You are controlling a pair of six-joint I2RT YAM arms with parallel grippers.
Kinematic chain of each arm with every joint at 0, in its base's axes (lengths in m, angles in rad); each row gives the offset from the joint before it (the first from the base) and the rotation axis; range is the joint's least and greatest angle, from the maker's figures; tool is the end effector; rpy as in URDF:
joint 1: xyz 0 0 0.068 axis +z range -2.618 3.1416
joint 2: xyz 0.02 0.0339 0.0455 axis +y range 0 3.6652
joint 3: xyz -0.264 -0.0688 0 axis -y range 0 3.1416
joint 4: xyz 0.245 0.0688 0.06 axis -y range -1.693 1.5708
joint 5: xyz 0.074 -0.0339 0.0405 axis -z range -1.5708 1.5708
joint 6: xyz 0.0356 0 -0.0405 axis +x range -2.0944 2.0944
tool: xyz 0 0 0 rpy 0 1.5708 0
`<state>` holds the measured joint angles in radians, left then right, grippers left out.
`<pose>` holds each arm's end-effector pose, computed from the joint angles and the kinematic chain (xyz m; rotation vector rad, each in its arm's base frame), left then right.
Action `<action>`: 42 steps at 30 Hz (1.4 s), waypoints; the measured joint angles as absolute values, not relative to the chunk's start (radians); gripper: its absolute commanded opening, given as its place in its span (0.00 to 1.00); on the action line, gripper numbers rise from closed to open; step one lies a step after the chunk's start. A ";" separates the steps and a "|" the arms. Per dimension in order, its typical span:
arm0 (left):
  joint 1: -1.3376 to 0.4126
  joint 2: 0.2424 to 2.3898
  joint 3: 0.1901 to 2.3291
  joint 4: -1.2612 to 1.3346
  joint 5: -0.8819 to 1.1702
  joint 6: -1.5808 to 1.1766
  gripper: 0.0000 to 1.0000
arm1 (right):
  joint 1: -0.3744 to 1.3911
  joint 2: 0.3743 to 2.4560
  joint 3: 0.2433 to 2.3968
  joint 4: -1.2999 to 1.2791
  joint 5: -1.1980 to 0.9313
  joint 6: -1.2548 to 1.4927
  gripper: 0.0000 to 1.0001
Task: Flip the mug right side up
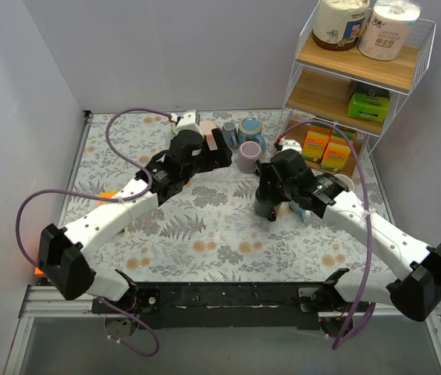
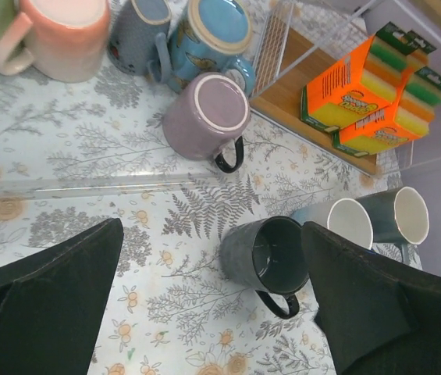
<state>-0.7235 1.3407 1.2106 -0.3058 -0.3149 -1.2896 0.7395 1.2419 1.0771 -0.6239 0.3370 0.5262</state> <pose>0.2383 -0.1958 0.3527 -0.7948 1.9675 -0.9578 0.2016 0.1679 0.3060 -0.0849 2.3155 0.2466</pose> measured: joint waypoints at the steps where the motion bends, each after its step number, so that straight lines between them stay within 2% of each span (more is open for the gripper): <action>1: -0.723 1.375 1.231 -0.307 -0.295 -1.291 0.98 | 0.726 1.224 1.092 -0.632 0.334 0.529 0.74; 9: -0.729 1.696 1.437 -0.291 -0.170 -1.336 0.98 | 0.532 1.113 1.139 -0.663 0.298 0.539 0.72; 17: -0.778 2.072 1.761 -0.371 -0.176 -1.372 0.97 | 0.441 1.058 1.118 -0.709 0.257 0.537 0.72; 23: -0.794 2.255 1.916 -0.476 -0.202 -1.388 0.90 | 0.402 1.033 1.090 -0.728 0.245 0.528 0.71; 26: -0.796 2.308 1.972 -0.519 -0.215 -1.395 0.87 | 0.388 1.033 1.083 -0.734 0.237 0.520 0.70; 37: -0.800 2.329 2.013 -0.545 -0.322 -1.430 0.67 | 0.352 1.041 1.082 -0.736 0.201 0.484 0.69; 42: -0.804 2.329 2.013 -0.546 -0.353 -1.443 0.67 | 0.340 1.043 1.082 -0.736 0.187 0.467 0.68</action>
<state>-0.8036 2.3291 2.0132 -0.5457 -0.3531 -1.4433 0.3397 1.0431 1.0824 -0.7361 0.1867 0.4667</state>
